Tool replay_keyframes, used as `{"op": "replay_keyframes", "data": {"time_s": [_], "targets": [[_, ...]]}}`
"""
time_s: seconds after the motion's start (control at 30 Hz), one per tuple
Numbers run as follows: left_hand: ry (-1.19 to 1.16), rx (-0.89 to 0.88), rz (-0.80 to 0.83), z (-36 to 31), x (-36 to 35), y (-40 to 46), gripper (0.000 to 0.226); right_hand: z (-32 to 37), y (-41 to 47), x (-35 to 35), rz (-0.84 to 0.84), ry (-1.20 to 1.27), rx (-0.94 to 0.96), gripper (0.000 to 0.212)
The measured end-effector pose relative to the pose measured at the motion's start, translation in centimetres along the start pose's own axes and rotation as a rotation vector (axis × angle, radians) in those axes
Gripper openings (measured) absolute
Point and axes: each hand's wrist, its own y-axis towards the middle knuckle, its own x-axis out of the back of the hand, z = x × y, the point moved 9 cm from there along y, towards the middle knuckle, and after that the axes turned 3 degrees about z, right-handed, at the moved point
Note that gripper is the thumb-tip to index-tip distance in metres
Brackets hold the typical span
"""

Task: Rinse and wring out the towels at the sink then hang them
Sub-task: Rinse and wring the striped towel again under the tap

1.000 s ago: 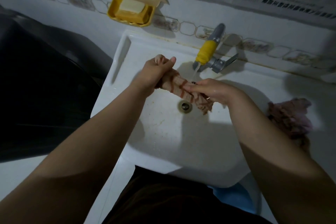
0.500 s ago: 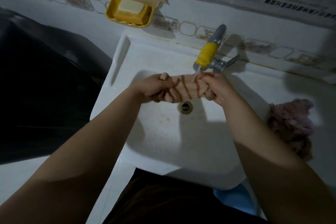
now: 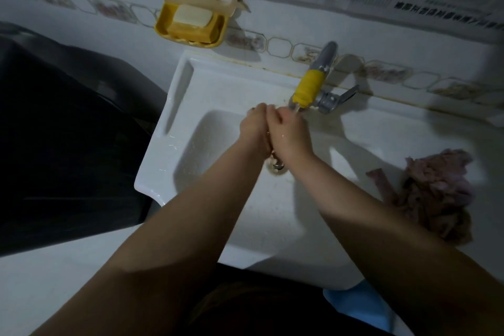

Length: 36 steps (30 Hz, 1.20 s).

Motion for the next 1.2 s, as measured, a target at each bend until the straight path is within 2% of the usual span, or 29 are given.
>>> {"op": "replay_keyframes", "data": {"time_s": [0.03, 0.07, 0.17, 0.2, 0.23, 0.3, 0.37, 0.4, 0.47, 0.53, 0.6, 0.63, 0.7, 0.73, 0.8, 0.87, 0.93, 1.0, 1.03, 1.1, 1.2], "targets": [[0.091, -0.046, -0.011, -0.8, 0.1, 0.0, 0.017, -0.1, 0.0, -0.4, 0.006, -0.043, 0.005, 0.040], [0.083, -0.034, -0.008, -0.7, -0.1, -0.3, 0.016, -0.3, 0.3, 0.2, -0.017, -0.037, -0.029, 0.040], [0.052, 0.012, -0.003, -0.1, -1.3, -0.9, 0.027, -1.2, 1.6, 1.8, -0.089, 0.146, -0.132, 0.038], [0.063, -0.020, -0.023, -0.5, -0.9, -0.4, 0.021, -0.7, 1.3, 1.7, -0.094, 0.174, -0.120, 0.036], [0.141, -0.061, -0.044, -1.1, -0.5, -0.1, 0.012, 0.0, 0.9, 1.1, -0.083, 0.141, -0.076, 0.036], [0.354, -0.124, -0.064, -2.1, 0.4, 0.4, 0.017, 1.1, 0.1, 0.3, -0.045, 0.004, 0.007, 0.040], [0.037, 0.007, 0.092, -0.6, -0.9, -0.5, 0.026, 0.3, 0.6, 0.9, -0.030, 0.005, -0.048, 0.038], [0.078, 0.055, 0.187, 0.0, -1.8, -1.0, 0.037, -0.1, 1.3, 1.8, -0.033, 0.029, -0.081, 0.035], [0.144, 0.094, 0.332, 0.7, -2.7, -1.5, 0.042, -1.1, 3.3, 2.7, 0.007, 0.034, -0.126, 0.031], [0.249, 0.074, 0.439, -0.2, -2.5, -2.1, 0.039, -2.5, 4.7, 2.7, 0.101, 0.072, -0.208, 0.031], [0.495, -0.037, 0.502, -1.9, -1.8, -2.2, 0.019, -3.7, 4.4, 1.8, 0.262, 0.220, -0.312, 0.026], [0.613, -0.106, 0.490, -2.9, -1.0, -1.8, 0.020, -4.3, 4.3, 1.4, 0.340, 0.313, -0.320, 0.020], [0.844, -0.190, 0.445, -4.5, 0.6, -0.9, 0.053, -5.0, 3.8, 1.2, 0.497, 0.352, -0.274, 0.009], [0.915, -0.187, 0.463, -4.9, 1.0, -1.0, 0.061, -5.2, 3.0, 1.0, 0.601, 0.291, -0.252, 0.011], [0.998, -0.110, 0.504, -5.1, 1.4, -1.3, 0.070, -5.0, 1.4, 0.6, 0.790, 0.168, -0.207, 0.022], [1.140, -0.086, 0.530, -5.4, 1.4, -1.7, 0.074, -4.8, 0.2, 0.5, 0.892, 0.011, -0.171, 0.029], [1.348, -0.102, 0.558, -5.5, 1.5, -1.9, 0.068, -4.5, 0.0, 1.1, 0.888, -0.177, -0.128, 0.026], [1.530, -0.120, 0.554, -5.5, 2.0, -1.8, 0.051, -4.2, 0.0, 1.7, 0.858, -0.328, -0.078, 0.016], [1.548, -0.116, 0.532, -5.6, 2.3, -1.6, 0.040, -4.1, 0.1, 1.9, 0.850, -0.363, -0.059, 0.018], [1.439, -0.087, 0.499, -5.7, 2.7, -1.5, 0.023, -3.9, 0.2, 2.2, 0.808, -0.354, -0.041, 0.025], [1.267, -0.159, 0.444, -6.3, 2.9, -1.1, 0.034, -4.0, 0.5, 2.3, 0.697, -0.295, -0.008, 0.031]]}}
